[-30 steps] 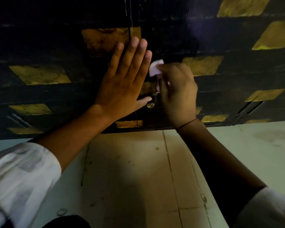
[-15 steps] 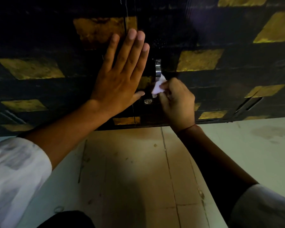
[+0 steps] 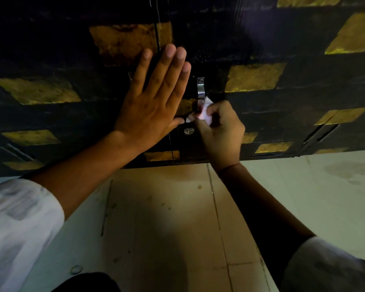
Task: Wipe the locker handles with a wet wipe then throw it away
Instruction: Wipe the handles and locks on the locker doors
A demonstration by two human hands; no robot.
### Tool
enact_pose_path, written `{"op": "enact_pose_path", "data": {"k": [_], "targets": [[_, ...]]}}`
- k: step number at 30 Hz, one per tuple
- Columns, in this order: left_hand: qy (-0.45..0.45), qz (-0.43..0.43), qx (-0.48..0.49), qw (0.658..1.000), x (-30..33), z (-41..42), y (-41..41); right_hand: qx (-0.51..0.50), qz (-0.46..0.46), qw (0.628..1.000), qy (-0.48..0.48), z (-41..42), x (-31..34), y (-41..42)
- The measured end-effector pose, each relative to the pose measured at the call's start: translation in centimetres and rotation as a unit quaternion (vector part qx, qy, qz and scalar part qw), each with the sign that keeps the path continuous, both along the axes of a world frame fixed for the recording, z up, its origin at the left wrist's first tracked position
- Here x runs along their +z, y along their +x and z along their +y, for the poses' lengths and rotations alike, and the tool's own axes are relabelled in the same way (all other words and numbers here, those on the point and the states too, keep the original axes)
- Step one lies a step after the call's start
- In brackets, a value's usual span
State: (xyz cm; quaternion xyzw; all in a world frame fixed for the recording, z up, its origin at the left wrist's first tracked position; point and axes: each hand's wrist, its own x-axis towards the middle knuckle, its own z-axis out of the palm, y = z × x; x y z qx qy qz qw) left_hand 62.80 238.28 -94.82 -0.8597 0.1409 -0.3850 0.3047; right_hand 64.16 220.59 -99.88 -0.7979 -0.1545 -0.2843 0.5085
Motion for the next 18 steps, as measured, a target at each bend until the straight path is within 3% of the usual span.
{"op": "enact_pose_path", "data": {"k": [8, 18], "targets": [[0.023, -0.015, 0.001, 1.000, -0.2, 0.1, 0.0, 0.021, 0.069, 0.990, 0.123, 1.8, -0.3, -1.9], [0.000, 0.002, -0.002, 1.000, -0.2, 0.1, -0.1, 0.002, 0.065, 0.996, 0.066, 1.3, -0.1, -0.2]]}}
